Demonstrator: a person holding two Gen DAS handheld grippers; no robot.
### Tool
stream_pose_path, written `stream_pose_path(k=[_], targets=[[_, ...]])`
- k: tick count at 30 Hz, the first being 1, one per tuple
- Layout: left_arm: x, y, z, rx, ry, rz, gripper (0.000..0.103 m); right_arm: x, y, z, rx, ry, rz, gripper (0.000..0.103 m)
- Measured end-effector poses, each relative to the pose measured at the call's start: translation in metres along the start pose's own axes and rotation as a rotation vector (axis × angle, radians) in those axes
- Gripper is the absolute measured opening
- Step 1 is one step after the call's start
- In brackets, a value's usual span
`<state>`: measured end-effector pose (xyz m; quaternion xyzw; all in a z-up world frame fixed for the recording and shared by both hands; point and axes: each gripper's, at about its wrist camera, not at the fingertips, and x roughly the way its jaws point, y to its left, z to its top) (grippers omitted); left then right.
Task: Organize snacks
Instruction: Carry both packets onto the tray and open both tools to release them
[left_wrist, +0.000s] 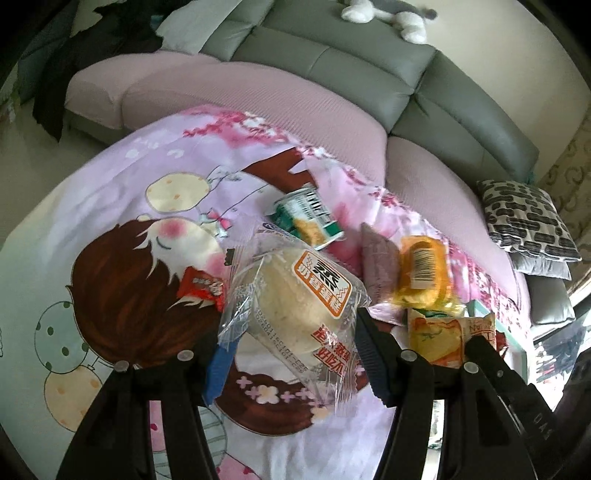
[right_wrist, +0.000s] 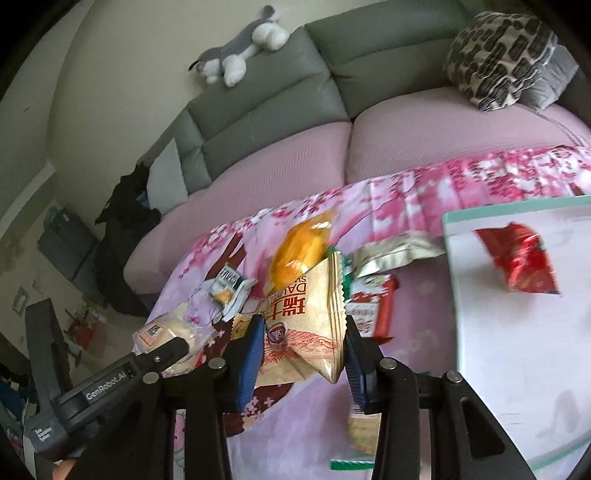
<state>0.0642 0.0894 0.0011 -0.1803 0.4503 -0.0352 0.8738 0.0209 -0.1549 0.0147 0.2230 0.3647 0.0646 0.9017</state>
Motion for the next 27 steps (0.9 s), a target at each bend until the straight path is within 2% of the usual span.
stream_pose_path(k=[11,27], targets=[[-0.015,-0.056,-0.012,0.08,-0.036,-0.055,0.063,-0.058,-0.046,0.016,0.076,-0.111,-0.086,0.043],[-0.007,-0.165,-0.052,0.309,0.015,-0.195,0.063,-0.138,-0.133,0.022,0.257,-0.232,-0.256,0.043]])
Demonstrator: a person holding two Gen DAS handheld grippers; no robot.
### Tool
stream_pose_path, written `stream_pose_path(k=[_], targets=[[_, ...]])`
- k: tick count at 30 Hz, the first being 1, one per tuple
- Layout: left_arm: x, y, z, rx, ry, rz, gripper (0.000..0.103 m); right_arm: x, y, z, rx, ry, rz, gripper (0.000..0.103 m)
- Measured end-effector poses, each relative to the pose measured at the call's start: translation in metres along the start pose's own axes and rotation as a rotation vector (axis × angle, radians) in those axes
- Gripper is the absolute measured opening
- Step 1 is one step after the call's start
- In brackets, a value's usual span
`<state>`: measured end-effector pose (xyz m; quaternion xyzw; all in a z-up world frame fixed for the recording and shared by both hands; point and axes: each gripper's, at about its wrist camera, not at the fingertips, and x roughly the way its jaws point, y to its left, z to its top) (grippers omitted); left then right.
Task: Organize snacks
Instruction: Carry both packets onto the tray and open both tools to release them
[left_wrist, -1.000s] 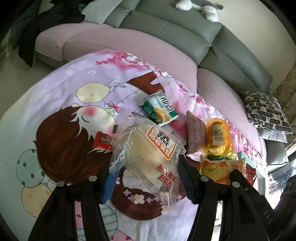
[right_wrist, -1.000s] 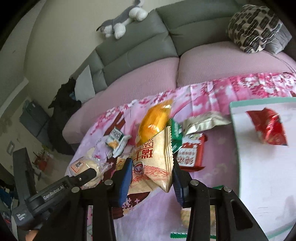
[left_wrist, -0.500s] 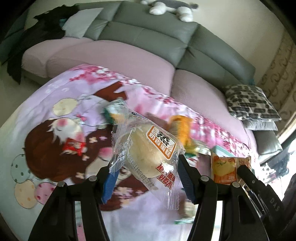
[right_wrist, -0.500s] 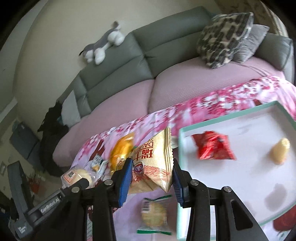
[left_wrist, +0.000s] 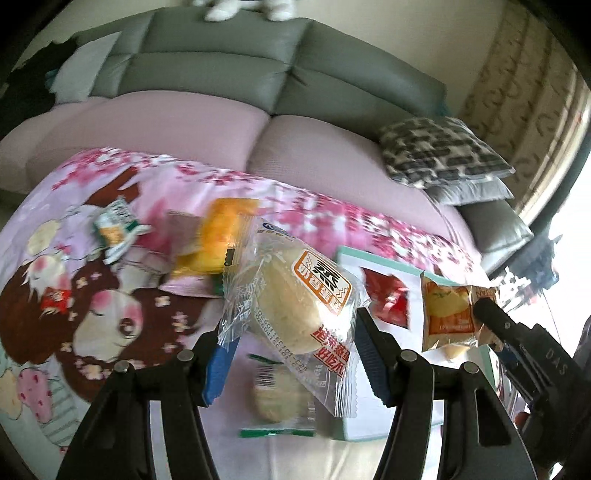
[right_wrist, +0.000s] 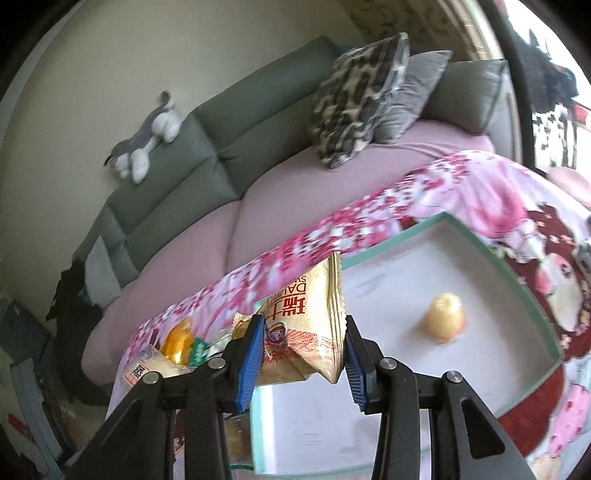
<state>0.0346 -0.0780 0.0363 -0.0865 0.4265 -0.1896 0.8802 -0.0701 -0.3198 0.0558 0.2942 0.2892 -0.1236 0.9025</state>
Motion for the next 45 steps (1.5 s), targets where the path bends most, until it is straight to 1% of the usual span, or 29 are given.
stream_pose_path(k=[3,8,15,18,27,31,35,40,42,45], targets=[[0.003,-0.019,-0.004,0.036,0.003,-0.022,0.063,-0.008,-0.017,0.004,0.036,-0.001,-0.035,0.043],[0.015,-0.049,-0.012,0.091,0.032,-0.06,0.063,-0.015,-0.044,0.007,0.088,0.014,-0.095,0.043],[0.032,-0.081,-0.023,0.147,0.07,-0.102,0.063,-0.014,-0.075,0.006,0.133,0.069,-0.167,0.043],[0.039,-0.089,-0.028,0.164,0.083,-0.107,0.063,-0.009,-0.086,0.003,0.145,0.103,-0.189,0.043],[0.07,-0.101,-0.04,0.169,0.138,-0.118,0.063,0.002,-0.104,-0.004,0.168,0.163,-0.221,0.043],[0.079,-0.105,-0.045,0.188,0.144,-0.12,0.063,0.008,-0.111,-0.007,0.179,0.184,-0.233,0.043],[0.081,-0.107,-0.045,0.195,0.134,-0.125,0.063,0.012,-0.12,-0.01,0.199,0.196,-0.241,0.043],[0.085,-0.11,-0.045,0.207,0.132,-0.132,0.063,0.012,-0.122,-0.011,0.207,0.193,-0.229,0.044],[0.085,-0.113,-0.047,0.218,0.143,-0.14,0.064,0.012,-0.121,-0.011,0.206,0.195,-0.233,0.046],[0.09,-0.114,-0.051,0.22,0.172,-0.127,0.064,0.012,-0.121,-0.01,0.205,0.196,-0.235,0.046]])
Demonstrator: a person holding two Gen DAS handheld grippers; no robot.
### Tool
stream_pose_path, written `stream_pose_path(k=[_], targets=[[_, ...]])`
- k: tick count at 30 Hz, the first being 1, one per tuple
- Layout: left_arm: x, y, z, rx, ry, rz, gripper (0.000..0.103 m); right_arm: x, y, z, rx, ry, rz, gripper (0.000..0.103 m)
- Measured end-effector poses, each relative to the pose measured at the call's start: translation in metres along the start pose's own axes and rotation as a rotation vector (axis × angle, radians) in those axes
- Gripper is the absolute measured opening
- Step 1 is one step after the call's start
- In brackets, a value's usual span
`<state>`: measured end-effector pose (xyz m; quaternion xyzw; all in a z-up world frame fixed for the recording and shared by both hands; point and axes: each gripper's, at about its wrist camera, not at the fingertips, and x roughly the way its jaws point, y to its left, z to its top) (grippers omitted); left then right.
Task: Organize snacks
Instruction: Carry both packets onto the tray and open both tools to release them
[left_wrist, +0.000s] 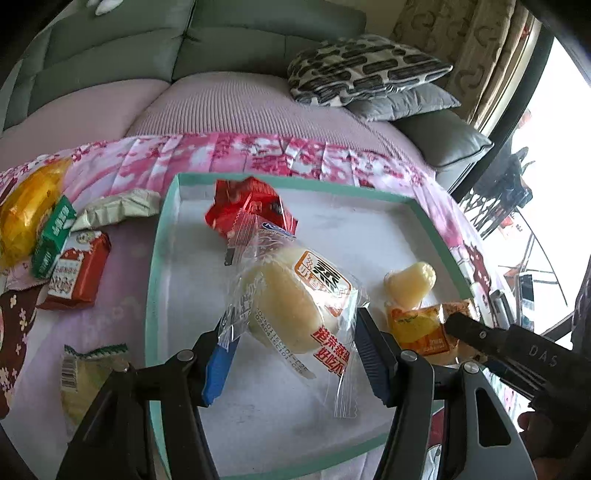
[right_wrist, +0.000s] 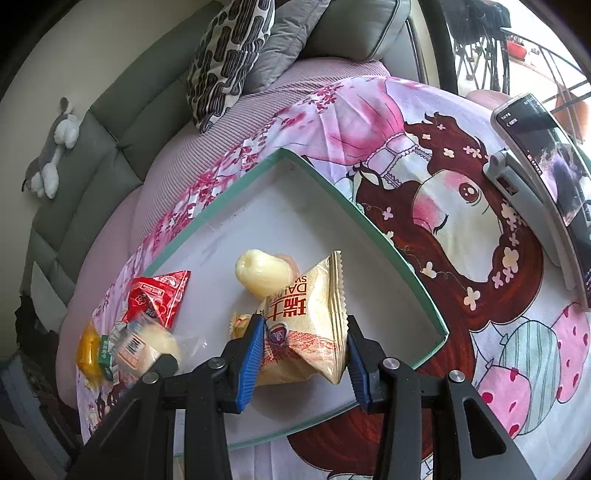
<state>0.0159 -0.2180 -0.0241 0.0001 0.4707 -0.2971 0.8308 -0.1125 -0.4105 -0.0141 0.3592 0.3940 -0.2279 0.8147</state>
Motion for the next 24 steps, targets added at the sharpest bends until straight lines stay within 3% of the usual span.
stream_pose_path(k=[5,13,22,24], targets=[[0.003,0.017,-0.003,-0.064,0.041,0.044,0.064,0.0,0.001,0.0,-0.012,0.004,-0.031,0.048],[-0.001,0.026,-0.004,-0.088,0.056,0.082,0.066,-0.002,0.006,0.001,-0.068,0.005,-0.114,0.06],[-0.02,0.017,0.0,-0.023,0.003,0.125,0.081,-0.015,0.014,0.002,-0.115,-0.026,-0.148,0.064],[-0.024,0.016,0.002,-0.01,-0.012,0.134,0.089,-0.018,0.017,0.002,-0.129,-0.032,-0.153,0.065]])
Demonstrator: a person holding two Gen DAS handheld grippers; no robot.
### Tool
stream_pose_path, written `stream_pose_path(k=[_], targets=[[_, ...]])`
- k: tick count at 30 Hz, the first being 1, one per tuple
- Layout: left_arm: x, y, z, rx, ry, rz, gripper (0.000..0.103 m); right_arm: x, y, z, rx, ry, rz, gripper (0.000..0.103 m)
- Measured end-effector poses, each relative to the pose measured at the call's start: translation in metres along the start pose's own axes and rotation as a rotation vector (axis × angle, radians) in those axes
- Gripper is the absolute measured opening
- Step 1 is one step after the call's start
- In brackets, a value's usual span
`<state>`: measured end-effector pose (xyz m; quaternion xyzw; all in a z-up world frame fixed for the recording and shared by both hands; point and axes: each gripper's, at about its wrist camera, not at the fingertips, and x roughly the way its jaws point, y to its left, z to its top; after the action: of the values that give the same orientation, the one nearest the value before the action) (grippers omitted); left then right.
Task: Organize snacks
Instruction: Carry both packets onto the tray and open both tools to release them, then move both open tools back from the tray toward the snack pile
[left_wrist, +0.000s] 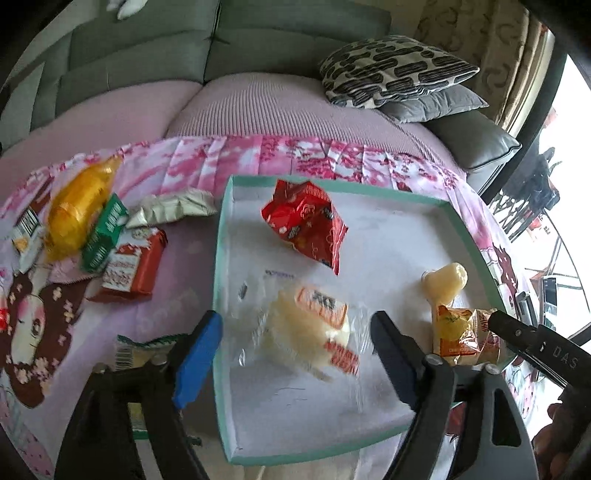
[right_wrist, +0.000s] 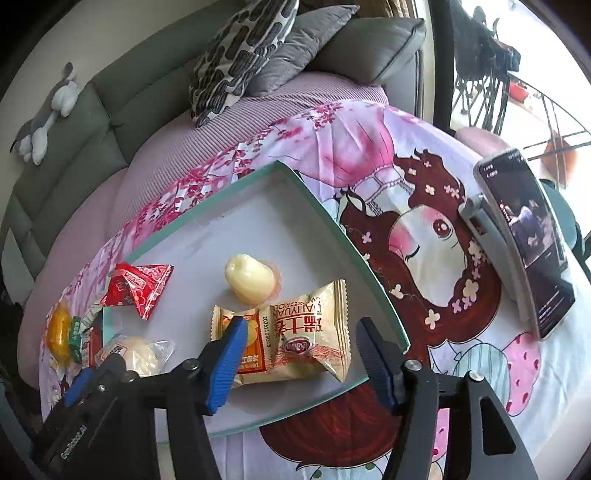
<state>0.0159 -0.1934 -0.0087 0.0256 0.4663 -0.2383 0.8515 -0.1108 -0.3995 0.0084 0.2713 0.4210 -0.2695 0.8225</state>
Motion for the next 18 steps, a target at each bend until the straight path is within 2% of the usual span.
stream_pose_path(k=[3,7,9,13,18], targets=[[-0.007,0.0,0.003,0.015,-0.022,0.025,0.092,-0.004,0.004,0.001,-0.017,-0.008,-0.004,0.066],[-0.016,0.008,0.005,-0.013,-0.049,0.059,0.094,-0.009,0.01,0.002,-0.037,-0.033,-0.001,0.076],[-0.02,0.015,0.006,-0.028,-0.07,0.112,0.1,-0.009,0.016,0.002,-0.055,-0.035,0.001,0.079],[-0.025,0.033,0.006,-0.066,-0.102,0.244,0.1,-0.005,0.03,0.001,-0.102,-0.028,0.004,0.089],[-0.026,0.059,0.004,-0.131,-0.108,0.363,0.101,-0.005,0.053,-0.002,-0.171,-0.046,0.019,0.092]])
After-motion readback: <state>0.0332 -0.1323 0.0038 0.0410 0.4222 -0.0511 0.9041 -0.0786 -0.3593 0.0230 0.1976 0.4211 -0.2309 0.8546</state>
